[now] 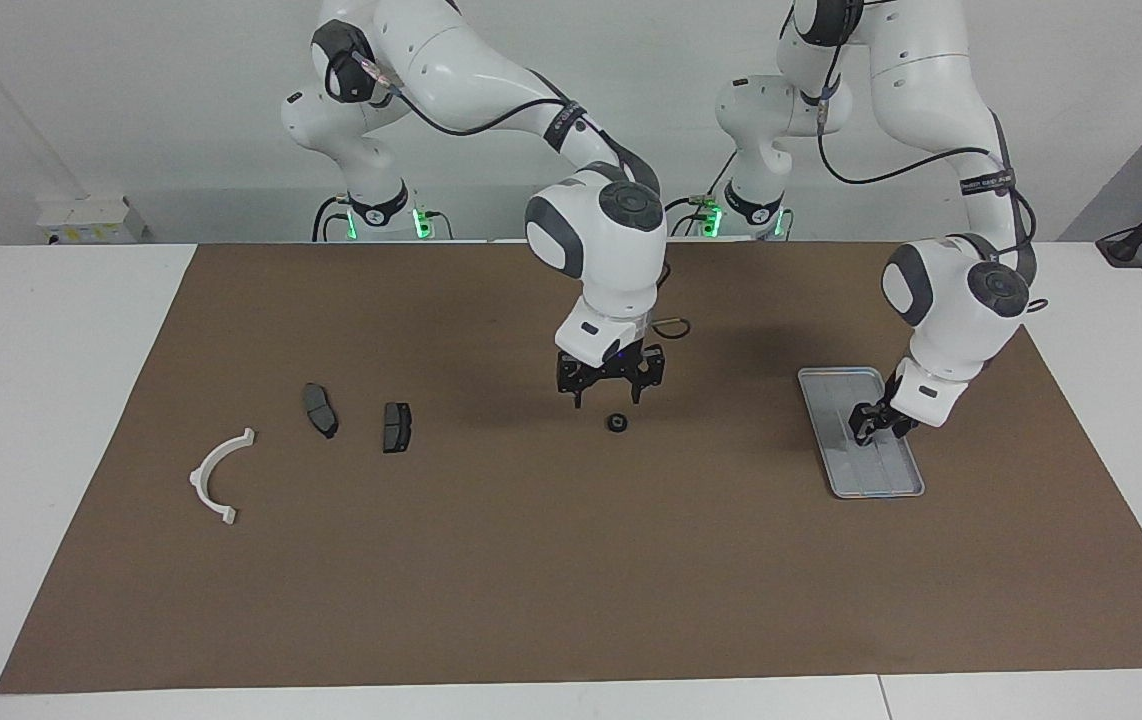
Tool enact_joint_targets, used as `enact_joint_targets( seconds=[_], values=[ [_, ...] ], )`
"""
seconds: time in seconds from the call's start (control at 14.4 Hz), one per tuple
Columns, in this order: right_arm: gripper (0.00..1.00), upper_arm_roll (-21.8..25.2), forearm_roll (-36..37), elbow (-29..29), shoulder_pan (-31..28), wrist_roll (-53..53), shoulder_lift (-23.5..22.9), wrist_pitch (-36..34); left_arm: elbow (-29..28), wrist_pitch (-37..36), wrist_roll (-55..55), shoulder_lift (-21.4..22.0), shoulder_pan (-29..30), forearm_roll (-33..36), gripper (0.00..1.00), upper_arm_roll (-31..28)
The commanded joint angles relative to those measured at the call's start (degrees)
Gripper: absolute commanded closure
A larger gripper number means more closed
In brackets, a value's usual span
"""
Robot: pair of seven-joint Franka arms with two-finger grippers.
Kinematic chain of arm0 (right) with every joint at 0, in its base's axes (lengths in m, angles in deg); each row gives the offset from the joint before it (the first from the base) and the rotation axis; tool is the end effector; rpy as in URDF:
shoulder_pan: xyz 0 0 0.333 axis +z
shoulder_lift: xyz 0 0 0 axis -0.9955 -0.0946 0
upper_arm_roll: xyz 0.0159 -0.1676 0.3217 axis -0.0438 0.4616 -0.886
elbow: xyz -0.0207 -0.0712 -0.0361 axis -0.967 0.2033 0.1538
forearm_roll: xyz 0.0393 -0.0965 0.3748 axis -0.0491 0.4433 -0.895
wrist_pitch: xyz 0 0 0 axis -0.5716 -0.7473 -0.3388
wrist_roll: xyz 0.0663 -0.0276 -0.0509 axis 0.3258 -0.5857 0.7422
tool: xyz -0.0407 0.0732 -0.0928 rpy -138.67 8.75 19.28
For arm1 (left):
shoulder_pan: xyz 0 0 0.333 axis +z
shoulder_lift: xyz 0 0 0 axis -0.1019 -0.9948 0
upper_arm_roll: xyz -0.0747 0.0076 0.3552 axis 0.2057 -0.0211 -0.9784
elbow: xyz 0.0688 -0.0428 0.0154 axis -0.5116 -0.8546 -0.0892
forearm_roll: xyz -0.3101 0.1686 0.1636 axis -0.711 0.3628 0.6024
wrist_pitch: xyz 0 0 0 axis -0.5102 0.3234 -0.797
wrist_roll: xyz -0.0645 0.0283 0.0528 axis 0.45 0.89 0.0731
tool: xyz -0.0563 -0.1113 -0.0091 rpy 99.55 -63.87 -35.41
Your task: Place bearing gear from tray to pile
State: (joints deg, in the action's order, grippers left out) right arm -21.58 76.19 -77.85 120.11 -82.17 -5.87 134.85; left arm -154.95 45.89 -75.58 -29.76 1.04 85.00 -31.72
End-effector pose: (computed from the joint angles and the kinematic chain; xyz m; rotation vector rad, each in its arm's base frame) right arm 0.6046 0.4485 0.4201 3.1154 0.1144 0.1837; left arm 0.6245 0.0102 0.3473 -3.1285 -0.1508 -0.0694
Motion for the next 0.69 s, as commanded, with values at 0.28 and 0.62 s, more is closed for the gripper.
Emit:
enact_joint_targets(
  seconds=[0.28,0.62],
  values=[
    [0.08,-0.9,-4.0,0.8,-0.7,1.3,-2.6,5.9,-3.5,2.4,0.8,0.2,0.1,0.0,0.37,0.4],
    [0.08,-0.8,-4.4,-5.2,-1.2,1.4,-2.6,10.1,-3.7,2.1,1.5,0.3,0.1,-0.1,0.4,0.5]
  ],
)
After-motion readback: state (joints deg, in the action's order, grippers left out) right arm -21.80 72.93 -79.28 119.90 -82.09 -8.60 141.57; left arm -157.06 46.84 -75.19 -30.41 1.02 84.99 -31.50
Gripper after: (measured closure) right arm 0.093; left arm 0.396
